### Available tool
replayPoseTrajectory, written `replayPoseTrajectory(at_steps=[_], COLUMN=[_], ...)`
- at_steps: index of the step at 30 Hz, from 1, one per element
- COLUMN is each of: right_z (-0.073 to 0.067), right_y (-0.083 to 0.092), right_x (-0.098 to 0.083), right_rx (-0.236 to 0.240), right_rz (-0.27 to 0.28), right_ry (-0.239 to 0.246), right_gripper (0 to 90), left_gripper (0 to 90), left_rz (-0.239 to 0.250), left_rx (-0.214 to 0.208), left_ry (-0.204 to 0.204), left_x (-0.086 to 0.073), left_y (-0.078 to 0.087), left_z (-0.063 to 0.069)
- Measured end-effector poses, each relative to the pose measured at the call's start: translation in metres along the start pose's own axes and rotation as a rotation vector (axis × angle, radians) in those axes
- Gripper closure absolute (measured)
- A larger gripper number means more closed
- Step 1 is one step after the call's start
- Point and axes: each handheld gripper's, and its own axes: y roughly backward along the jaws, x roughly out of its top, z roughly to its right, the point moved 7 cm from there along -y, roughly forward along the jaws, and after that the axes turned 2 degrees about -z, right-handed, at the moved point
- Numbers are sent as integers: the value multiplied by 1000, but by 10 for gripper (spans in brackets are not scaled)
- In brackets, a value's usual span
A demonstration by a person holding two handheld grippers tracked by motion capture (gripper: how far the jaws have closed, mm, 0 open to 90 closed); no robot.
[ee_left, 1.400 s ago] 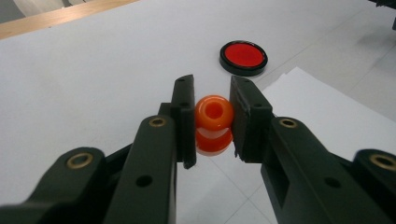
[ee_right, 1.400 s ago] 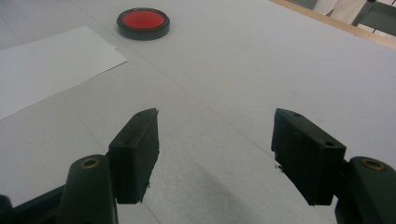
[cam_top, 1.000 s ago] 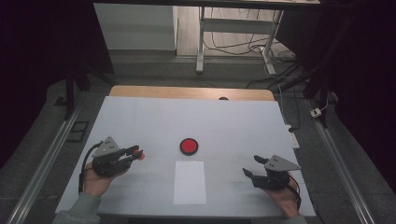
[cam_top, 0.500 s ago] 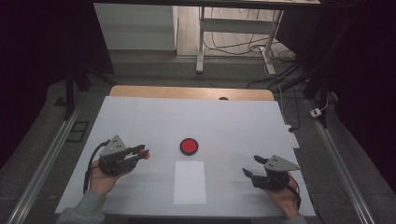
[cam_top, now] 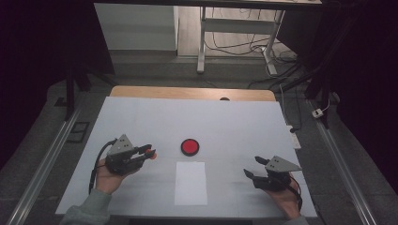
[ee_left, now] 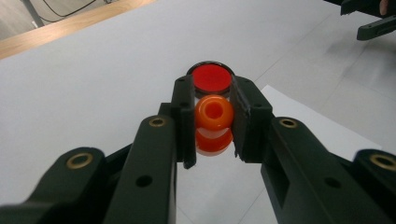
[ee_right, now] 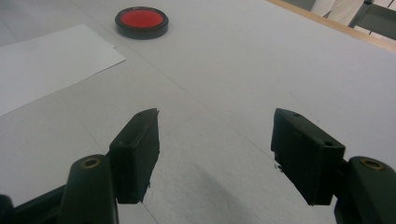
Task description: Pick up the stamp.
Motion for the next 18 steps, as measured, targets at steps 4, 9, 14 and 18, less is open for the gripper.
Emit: replayPoseTrajectory(at_steps=[4, 9, 14, 18], right_z=[0, 0, 0, 0], right_y=[1, 1, 1, 1], right_x=[0, 0, 0, 0], right_rx=[-2, -1, -1, -2], right_rz=[-5, -3, -3, -2], right_ry=[1, 0, 2, 1], right_gripper=[320, 321, 321, 321], left_gripper=[721, 721, 721, 721], left_rz=[0, 2, 4, 3], left_rx=[-8, -6, -13, -21], left_ry=[-7, -13, -18, -26], left_x=[3, 4, 7, 10], left_y=[-3, -6, -9, -12], left_z=[3, 5, 8, 12])
